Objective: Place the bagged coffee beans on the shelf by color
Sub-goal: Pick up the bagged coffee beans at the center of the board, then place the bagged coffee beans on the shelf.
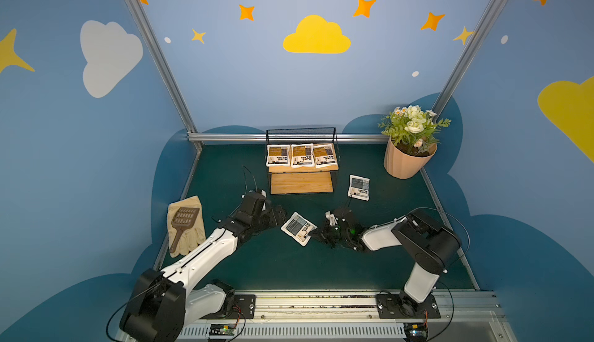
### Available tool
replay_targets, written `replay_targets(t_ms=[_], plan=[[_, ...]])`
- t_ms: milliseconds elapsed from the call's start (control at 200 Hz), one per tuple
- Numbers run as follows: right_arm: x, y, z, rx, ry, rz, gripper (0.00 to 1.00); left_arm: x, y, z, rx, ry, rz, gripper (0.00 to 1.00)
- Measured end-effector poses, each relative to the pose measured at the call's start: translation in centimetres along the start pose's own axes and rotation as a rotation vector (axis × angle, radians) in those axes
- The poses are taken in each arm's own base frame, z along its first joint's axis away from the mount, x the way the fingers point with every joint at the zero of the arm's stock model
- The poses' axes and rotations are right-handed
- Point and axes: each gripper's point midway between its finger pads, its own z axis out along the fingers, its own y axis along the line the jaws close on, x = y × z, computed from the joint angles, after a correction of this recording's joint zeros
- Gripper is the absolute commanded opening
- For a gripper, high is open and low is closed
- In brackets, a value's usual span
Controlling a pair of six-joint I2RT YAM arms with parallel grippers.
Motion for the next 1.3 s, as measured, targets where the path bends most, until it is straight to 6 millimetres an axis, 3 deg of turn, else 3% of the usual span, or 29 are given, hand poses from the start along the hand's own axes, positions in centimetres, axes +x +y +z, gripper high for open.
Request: replay_targets(t_ms=[225,476,771,1046,1297], plan=[[0.0,3.8,-2.2,-0.073,-0.053,-0.024,0.0,0.5,3.2,-4.4,-0.027,-0.097,-0.138,1.0],[-1.2,7.4,-3.3,-0.122,-0.131,-0.041,0.0,1.2,6.8,-6.8,-0.061,-0.154,-0.347,1.0],[-3.6,11.0,-2.1,-0.187,-0.209,-0.027,0.0,1.9,8.7,-4.9,-0.09,-0.003,-0.515,1.0],[-6.0,13.1,-0.7,-0.268,-0.291,-0.033,0.0,0.3,7.5,-4.5,-0.032,0.023,-0.499,1.0],[-7.5,14.1,0.5,-0.347,-0.335,-0.013,0.0,0.5,7.3,-4.0,-0.018,0.055,-0.494,1.0]])
